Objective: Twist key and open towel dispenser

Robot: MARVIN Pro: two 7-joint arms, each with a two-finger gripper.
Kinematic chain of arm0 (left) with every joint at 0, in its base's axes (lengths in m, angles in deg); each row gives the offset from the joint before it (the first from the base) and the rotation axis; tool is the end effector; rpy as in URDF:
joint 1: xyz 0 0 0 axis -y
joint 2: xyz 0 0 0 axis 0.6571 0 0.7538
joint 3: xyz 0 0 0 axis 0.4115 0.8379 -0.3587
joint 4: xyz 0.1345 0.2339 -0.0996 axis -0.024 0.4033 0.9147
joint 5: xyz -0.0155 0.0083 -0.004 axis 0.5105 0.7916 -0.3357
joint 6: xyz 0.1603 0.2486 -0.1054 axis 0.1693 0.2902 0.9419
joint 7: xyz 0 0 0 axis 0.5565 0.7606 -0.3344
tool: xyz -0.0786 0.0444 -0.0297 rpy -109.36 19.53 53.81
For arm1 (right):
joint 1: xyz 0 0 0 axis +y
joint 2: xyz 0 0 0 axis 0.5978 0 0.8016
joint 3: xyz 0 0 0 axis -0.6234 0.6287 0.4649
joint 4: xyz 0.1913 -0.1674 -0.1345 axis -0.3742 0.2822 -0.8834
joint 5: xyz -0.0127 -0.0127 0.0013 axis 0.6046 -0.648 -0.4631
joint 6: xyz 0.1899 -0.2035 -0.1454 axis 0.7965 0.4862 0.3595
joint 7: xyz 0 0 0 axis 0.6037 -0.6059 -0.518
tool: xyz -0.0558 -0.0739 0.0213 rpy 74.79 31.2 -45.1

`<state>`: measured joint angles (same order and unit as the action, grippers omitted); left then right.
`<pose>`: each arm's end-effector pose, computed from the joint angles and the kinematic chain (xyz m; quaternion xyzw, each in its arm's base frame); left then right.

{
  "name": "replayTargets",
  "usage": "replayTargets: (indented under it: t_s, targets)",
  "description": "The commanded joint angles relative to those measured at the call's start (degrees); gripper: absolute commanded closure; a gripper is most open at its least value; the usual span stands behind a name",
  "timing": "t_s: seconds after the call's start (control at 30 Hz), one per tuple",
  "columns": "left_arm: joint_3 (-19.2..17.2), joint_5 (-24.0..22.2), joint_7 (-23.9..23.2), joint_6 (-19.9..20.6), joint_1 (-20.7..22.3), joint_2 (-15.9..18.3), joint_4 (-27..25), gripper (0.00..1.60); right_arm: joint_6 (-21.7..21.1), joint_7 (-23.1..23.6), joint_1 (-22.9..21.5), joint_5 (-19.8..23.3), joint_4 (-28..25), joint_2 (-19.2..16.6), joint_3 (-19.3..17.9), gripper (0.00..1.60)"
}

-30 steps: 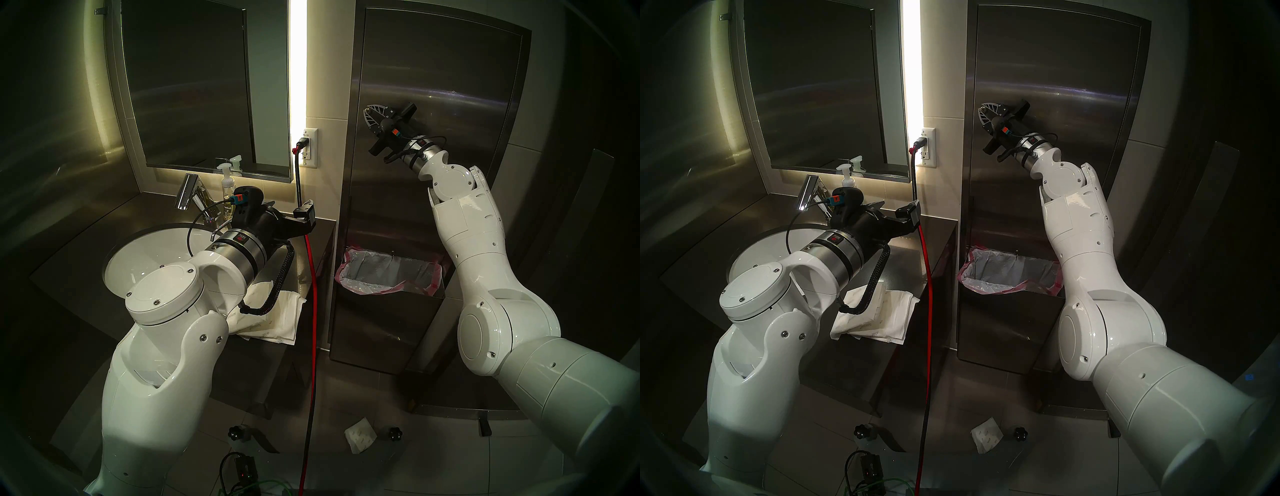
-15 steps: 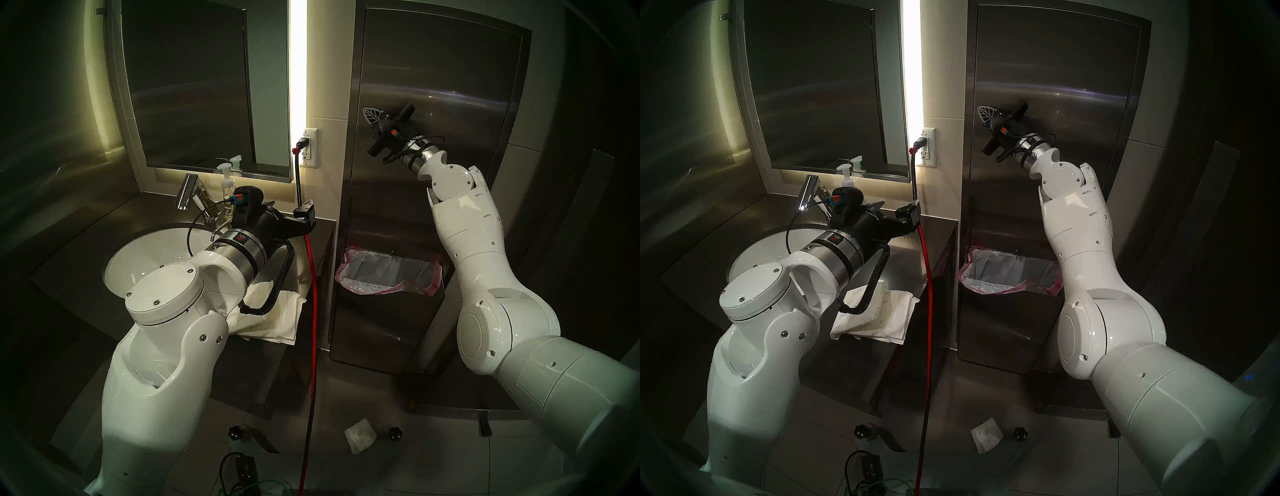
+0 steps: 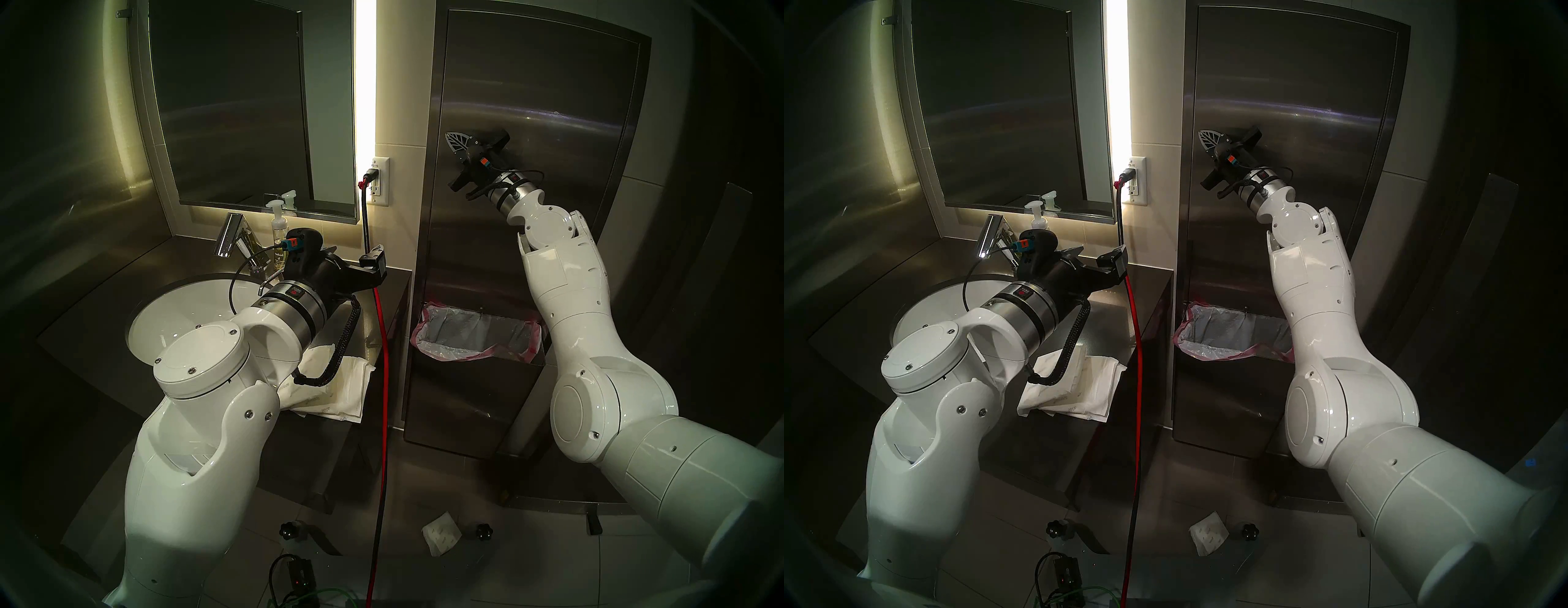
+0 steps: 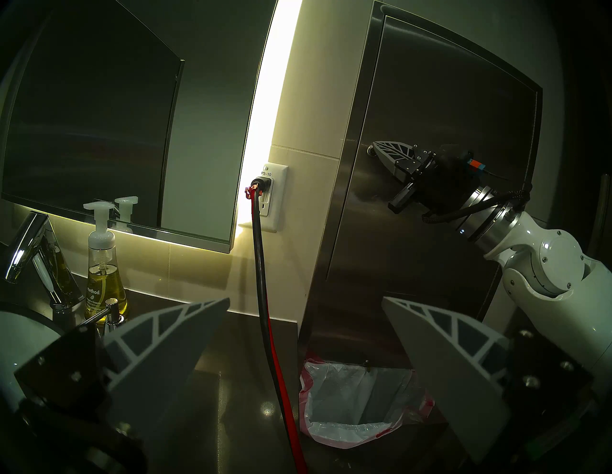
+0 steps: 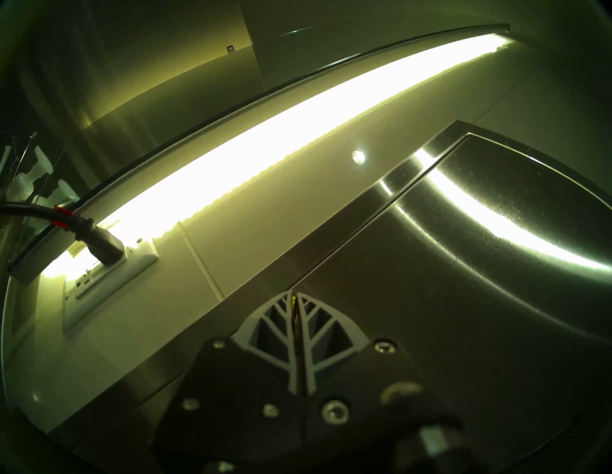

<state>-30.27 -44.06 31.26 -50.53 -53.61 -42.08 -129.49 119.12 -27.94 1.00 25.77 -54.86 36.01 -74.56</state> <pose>0.3262 -0.0619 -0.1071 0.7143 -0.0457 0.6745 0.1809 0.6144 -0.0035 -0.0538 0.3865 0.3723 0.8308 0.1475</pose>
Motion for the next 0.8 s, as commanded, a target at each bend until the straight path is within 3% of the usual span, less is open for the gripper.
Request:
replayTargets:
  t_s: [0.0,0.47,0.63,0.77]
  targets:
    - [0.08,0.04,0.00,-0.06,0.26,-0.07,-0.50,0.00,-1.75,-4.20,-1.59,4.02,-3.94,1.45,-4.87,1.60]
    - [0.04,0.02,-0.07,-0.08,0.25,-0.07,-0.44,0.00,-2.81,-5.45,-1.84,8.93,-7.36,7.23,-10.32,1.60]
    - [0.05,0.05,-0.06,-0.07,0.26,-0.08,-0.49,0.00,-3.64,-9.05,0.90,12.87,-11.11,11.88,-13.57,1.60]
    - [0.08,0.08,-0.01,-0.03,0.26,-0.10,-0.54,0.00,-5.69,-9.62,3.09,13.94,-15.03,13.81,-14.00,1.60]
